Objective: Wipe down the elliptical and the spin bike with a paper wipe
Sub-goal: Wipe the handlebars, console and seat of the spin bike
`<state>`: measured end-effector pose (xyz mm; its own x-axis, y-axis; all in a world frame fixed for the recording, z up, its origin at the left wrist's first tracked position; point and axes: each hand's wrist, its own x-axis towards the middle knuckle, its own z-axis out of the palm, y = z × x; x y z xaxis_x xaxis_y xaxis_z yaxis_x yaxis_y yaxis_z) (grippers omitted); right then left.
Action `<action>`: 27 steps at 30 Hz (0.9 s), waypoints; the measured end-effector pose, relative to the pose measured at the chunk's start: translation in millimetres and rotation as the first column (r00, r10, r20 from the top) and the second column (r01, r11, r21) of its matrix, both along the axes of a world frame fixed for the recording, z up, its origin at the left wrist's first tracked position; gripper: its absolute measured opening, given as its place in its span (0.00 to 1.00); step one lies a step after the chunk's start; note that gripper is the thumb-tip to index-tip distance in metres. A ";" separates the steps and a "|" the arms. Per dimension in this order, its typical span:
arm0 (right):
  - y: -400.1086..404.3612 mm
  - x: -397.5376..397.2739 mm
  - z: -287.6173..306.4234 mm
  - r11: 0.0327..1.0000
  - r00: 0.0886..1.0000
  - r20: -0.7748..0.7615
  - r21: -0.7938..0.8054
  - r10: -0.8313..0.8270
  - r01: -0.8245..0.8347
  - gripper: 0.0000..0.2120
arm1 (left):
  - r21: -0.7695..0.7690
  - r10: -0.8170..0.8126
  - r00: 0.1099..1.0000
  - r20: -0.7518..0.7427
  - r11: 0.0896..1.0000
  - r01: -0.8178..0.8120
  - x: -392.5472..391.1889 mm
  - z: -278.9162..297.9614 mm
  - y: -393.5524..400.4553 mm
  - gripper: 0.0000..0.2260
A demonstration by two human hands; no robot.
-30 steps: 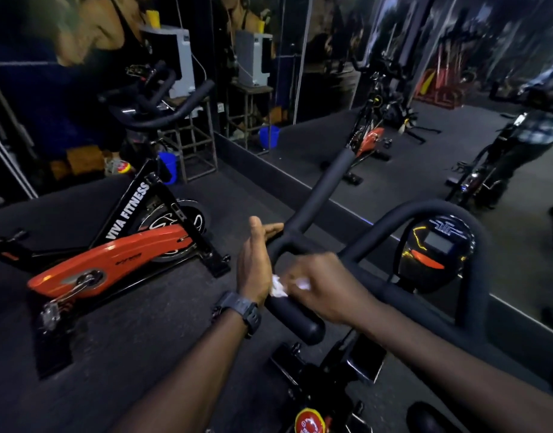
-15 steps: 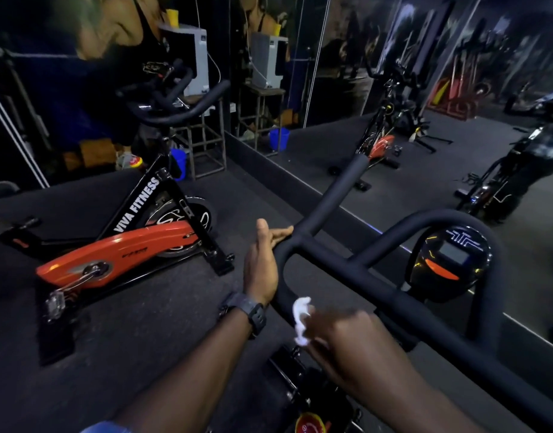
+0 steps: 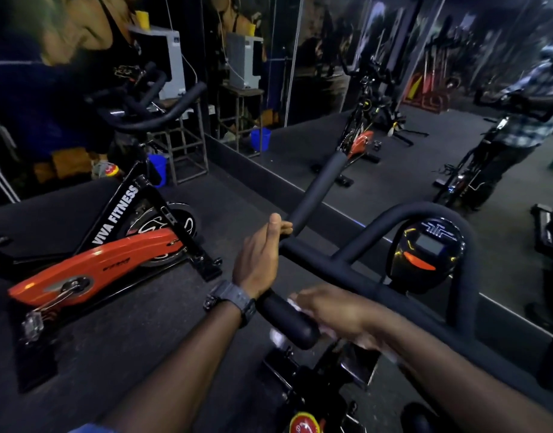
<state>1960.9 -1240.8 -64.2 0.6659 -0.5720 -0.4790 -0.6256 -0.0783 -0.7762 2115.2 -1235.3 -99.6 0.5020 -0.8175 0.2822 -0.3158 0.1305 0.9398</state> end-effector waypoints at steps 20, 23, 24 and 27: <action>13.7 5.4 -7.6 0.876 0.967 0.110 0.456 -0.231 0.157 0.22 | 0.014 0.020 0.992 0.121 1.000 -0.022 -1.6 -0.3 6.2 0.39; 24.2 -17.3 -8.1 0.945 0.988 0.094 0.316 -0.123 0.087 0.20 | 0.019 0.031 0.993 0.117 0.999 -0.033 -0.8 -0.8 4.7 0.38; 27.6 -21.2 -8.7 0.960 0.988 0.090 0.263 -0.123 0.096 0.19 | 0.018 0.028 0.992 0.120 0.999 -0.031 -0.6 -1.8 3.5 0.38; 44.2 -28.1 -5.2 0.966 0.969 0.150 0.195 -0.198 0.167 0.13 | 0.009 0.018 0.994 0.107 1.000 -0.019 1.4 -5.7 1.8 0.38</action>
